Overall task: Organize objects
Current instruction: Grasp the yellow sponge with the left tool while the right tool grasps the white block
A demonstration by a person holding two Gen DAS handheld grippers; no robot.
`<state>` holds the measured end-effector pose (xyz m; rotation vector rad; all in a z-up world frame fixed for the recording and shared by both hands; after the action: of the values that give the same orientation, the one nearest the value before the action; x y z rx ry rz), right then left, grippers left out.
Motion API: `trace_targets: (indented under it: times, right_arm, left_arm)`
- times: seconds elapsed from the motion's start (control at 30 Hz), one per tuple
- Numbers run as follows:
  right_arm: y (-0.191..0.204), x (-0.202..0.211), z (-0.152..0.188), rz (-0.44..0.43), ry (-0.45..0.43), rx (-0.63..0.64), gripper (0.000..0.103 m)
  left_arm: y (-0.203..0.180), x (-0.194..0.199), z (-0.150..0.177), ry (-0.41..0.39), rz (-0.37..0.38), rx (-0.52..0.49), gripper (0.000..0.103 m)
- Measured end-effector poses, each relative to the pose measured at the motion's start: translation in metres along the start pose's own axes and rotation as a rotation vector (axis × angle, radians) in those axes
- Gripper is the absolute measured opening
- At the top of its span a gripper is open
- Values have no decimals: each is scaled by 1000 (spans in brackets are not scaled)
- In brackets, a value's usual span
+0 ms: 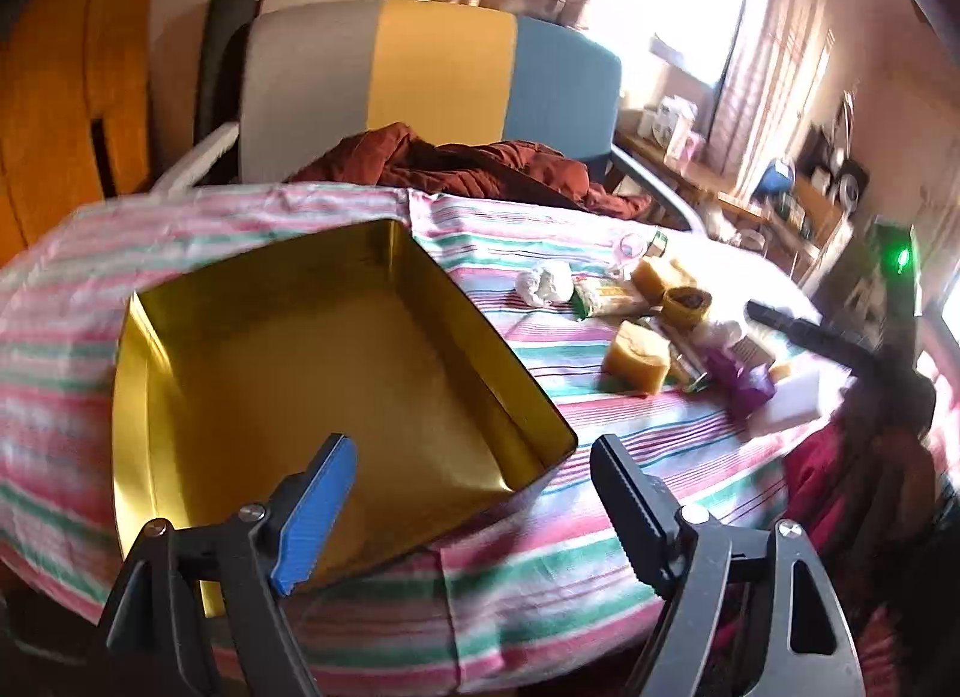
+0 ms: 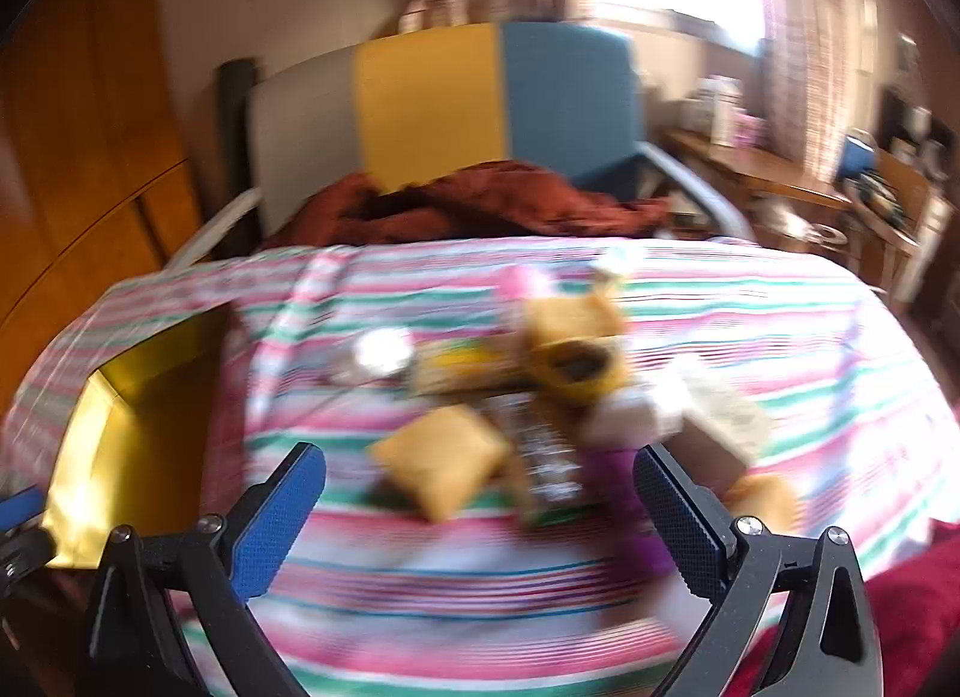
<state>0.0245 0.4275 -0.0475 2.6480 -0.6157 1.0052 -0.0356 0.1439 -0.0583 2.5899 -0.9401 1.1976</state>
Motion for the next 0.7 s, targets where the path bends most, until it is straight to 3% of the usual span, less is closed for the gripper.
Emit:
trace_targets:
  times: [0.17,0.3,0.43,0.7]
  right_arm:
    - [-61,-5,-14,102,-26,-54,103]
    - [-93,-17,-14,127,-19,-109,103]
    - [-114,-27,-9,99,25,-221,103]
    - [-130,-32,-4,91,57,-313,103]
  left_arm:
    - [-22,-9,-20,-15,-117,-150,82]
    - [-39,-11,-35,-49,-161,-235,82]
    - [-58,-18,-46,-71,-178,-306,82]
    - [-96,-38,-55,-68,-157,-416,82]
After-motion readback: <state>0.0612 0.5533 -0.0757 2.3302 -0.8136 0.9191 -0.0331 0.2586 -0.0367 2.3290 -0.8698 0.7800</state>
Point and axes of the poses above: each gripper's, at about its wrist camera, not at the fingertips, and x roughly against the way its jaws point, y to its left, z to its underside, the point moved 8 cm from there along -x, roughly the way its jaws point, and after that the axes turned 1 degree about -x, right-handed, at the moved point
